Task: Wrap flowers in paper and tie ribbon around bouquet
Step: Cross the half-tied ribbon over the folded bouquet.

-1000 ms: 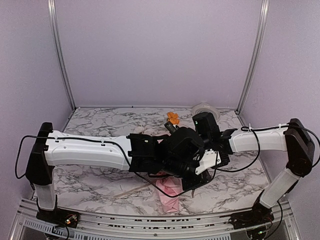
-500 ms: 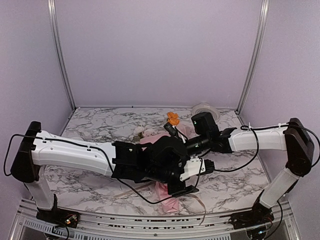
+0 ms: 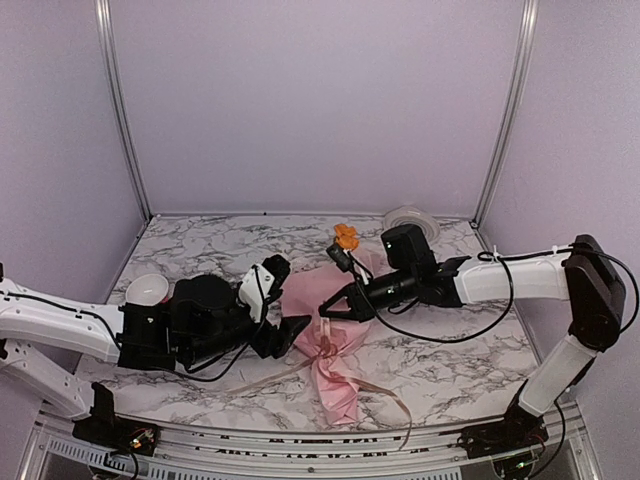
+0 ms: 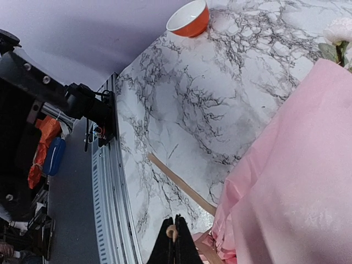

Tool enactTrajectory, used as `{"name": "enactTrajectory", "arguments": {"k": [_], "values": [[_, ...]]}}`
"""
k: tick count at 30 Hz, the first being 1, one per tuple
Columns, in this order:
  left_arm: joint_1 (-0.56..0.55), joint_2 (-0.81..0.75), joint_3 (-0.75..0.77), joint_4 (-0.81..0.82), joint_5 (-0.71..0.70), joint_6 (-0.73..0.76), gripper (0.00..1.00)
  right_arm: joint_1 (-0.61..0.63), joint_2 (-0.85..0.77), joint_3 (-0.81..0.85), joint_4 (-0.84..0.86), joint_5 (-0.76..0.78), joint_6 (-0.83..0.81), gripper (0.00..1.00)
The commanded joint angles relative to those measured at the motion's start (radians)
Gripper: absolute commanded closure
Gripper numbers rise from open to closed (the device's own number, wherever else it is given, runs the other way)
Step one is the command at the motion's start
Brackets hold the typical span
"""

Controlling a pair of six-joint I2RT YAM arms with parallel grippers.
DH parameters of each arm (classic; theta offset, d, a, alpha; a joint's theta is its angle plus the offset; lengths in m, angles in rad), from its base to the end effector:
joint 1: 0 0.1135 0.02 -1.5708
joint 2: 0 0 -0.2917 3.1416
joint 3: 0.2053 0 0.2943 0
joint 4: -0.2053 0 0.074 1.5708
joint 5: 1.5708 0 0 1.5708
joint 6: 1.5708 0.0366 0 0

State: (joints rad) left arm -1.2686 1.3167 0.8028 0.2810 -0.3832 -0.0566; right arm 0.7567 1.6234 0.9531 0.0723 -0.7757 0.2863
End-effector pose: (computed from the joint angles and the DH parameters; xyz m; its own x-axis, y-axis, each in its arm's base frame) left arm 0.1119 -0.3130 0.2815 -0.1125 0.1847 -0.9763 0.7721 0.6348 0.0311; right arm 0.2595 0.2803 0.2165 -0.6499 -0.3364 -0.6815 -0.7582 0.2260 0.6116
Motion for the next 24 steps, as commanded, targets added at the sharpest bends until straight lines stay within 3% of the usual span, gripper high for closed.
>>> {"name": "enactTrajectory", "arguments": {"k": [1, 5, 10, 14, 17, 19, 24], "values": [[0.009, -0.048, -0.142, 0.103, -0.059, -0.162, 0.19, 0.023, -0.003, 0.021, 0.055, 0.042, 0.044, 1.0], [0.009, 0.01, -0.149, 0.115, 0.071, -0.134, 0.14, 0.032, -0.015, 0.023, 0.061, 0.065, 0.048, 1.0], [0.01, 0.082, -0.178, 0.269, 0.08, -0.071, 0.14, 0.033, -0.021, 0.016, 0.092, 0.07, 0.067, 1.0], [0.027, 0.121, -0.236, 0.441, 0.132, -0.045, 0.24, 0.047, -0.031, -0.005, 0.133, 0.081, 0.099, 1.0], [0.06, 0.149, -0.233, 0.461, 0.191, -0.054, 0.39, 0.051, -0.033, -0.011, 0.154, 0.087, 0.118, 1.0], [0.083, 0.148, -0.244, 0.482, 0.227, -0.056, 0.43, 0.052, -0.037, -0.012, 0.166, 0.083, 0.126, 1.0], [0.13, 0.2, -0.207, 0.503, 0.317, -0.035, 0.27, 0.063, -0.033, 0.0, 0.167, 0.075, 0.129, 1.0]]}}
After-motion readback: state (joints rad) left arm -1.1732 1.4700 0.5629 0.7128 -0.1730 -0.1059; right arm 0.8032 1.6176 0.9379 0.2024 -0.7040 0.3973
